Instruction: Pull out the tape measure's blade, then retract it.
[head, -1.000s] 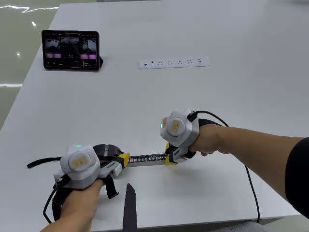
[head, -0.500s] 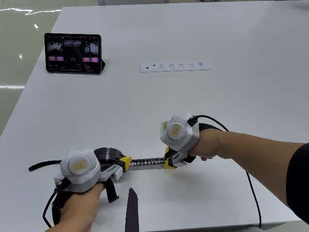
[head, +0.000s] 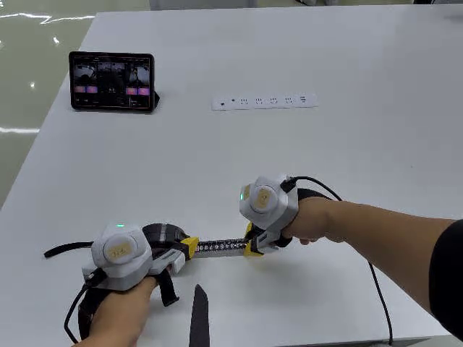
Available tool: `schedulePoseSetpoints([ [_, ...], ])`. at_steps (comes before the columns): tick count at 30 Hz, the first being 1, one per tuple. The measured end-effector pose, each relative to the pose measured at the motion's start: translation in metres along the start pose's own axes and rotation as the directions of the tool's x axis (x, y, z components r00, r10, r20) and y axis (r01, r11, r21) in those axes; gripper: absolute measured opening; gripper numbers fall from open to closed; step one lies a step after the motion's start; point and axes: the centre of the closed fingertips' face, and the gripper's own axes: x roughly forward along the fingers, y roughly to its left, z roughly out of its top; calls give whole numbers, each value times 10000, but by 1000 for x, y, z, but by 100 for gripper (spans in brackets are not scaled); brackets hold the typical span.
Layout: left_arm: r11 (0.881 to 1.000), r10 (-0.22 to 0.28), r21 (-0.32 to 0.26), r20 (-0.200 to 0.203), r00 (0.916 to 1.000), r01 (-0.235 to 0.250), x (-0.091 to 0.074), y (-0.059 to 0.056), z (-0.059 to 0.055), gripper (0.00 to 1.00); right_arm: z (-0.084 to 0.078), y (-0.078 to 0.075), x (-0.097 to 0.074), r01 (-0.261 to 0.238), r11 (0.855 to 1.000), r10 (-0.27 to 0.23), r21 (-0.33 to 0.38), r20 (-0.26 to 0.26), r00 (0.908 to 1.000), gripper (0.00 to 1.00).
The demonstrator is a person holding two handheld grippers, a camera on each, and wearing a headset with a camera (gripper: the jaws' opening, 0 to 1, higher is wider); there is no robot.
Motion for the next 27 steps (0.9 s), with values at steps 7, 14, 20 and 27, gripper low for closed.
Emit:
schedulePoseSetpoints([
  [7, 10000, -26, -48, -22, 10000, 26, 0, 0, 0, 64, 3, 0, 2, -12, 10000, 12, -74, 56, 10000, 11],
  [14, 9999, -58, -113, -28, 10000, 57, 0, 0, 0, 64, 8, 1, 4, -6, 10000, 6, -4, 189, 9998, 11],
  [20, 9998, -88, -154, -64, 9999, 87, 0, 0, 0, 64, 14, 1, 7, -57, 10000, 57, -1, 305, 9995, 11],
  [27, 9998, -94, -150, -79, 9999, 93, 0, 0, 0, 64, 19, 1, 9, -33, 10000, 33, -1, 423, 9991, 11],
])
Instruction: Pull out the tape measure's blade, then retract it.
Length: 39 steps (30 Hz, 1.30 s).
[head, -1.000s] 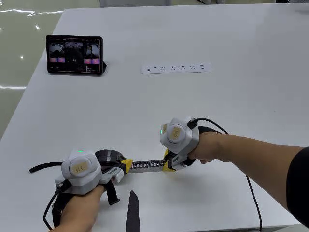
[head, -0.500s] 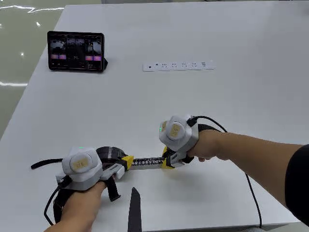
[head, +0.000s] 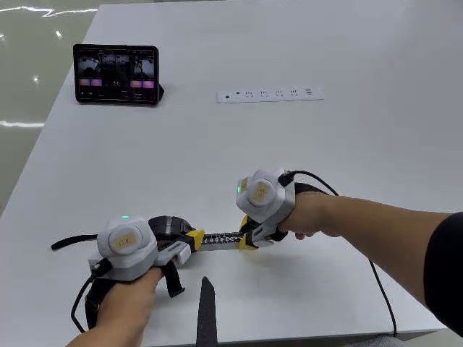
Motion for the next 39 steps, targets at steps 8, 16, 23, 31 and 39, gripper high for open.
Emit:
schedulePoseSetpoints([
  [8, 10000, -14, -19, 2, 10000, 14, 0, 0, 0, 64, 4, 1, 3, 24, 10000, -24, 14, 63, 10000, 11],
  [16, 10000, -3, -2, -8, 10000, 3, 1, -1, 0, 64, 6, 0, 4, 30, 10000, -30, -53, 49, 10000, 11],
  [23, 10000, -16, -67, 0, 10000, 16, 0, -1, 0, 64, 8, 0, 6, 121, 9999, -120, -95, 101, 9999, 11],
  [31, 9999, -37, -98, -9, 10000, 37, 0, 0, -1, 64, 14, 2, 10, 217, 9996, -212, -186, 260, 9994, 11],
  [39, 9998, -33, -185, -11, 10000, 32, 0, 0, -1, 64, 20, 1, 14, 15, 9990, -44, 447, 652, 9979, 11],
])
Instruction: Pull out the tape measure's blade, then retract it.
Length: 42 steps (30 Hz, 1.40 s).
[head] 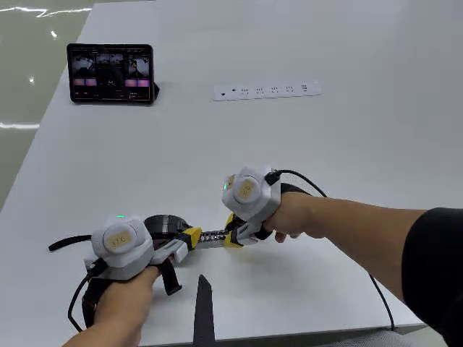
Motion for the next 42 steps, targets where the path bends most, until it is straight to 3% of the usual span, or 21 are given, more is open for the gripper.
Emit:
schedulePoseSetpoints([
  [20, 10000, -30, -57, -38, 10000, 30, 1, -1, 1, 64, 15, 7, 8, 4, 9993, 21, -364, 666, 9978, 11],
  [42, 9999, -55, -97, -55, 10000, 54, 0, -1, 0, 64, 26, 6, 16, -37, 9992, 70, -403, 825, 9966, 11],
])
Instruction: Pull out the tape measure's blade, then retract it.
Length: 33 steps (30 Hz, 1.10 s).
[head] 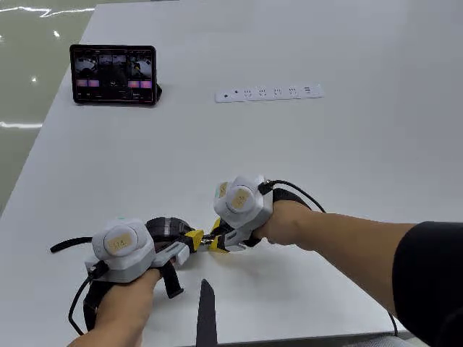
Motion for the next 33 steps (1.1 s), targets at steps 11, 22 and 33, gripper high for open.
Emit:
schedulePoseSetpoints([
  [11, 10000, 1, -16, -2, 10000, -1, -1, 0, 0, 64, 5, 1, 4, -47, 10000, 47, -42, 118, 9999, 11],
  [22, 10000, -6, -42, -37, 10000, 6, -1, 0, 0, 64, 10, 1, 9, -55, 9998, 51, 173, 224, 9997, 11],
  [33, 10000, 42, -42, -31, 10000, -42, 0, 1, 0, 65, 11, 0, 10, -42, 9995, 33, 318, 310, 9995, 12],
])
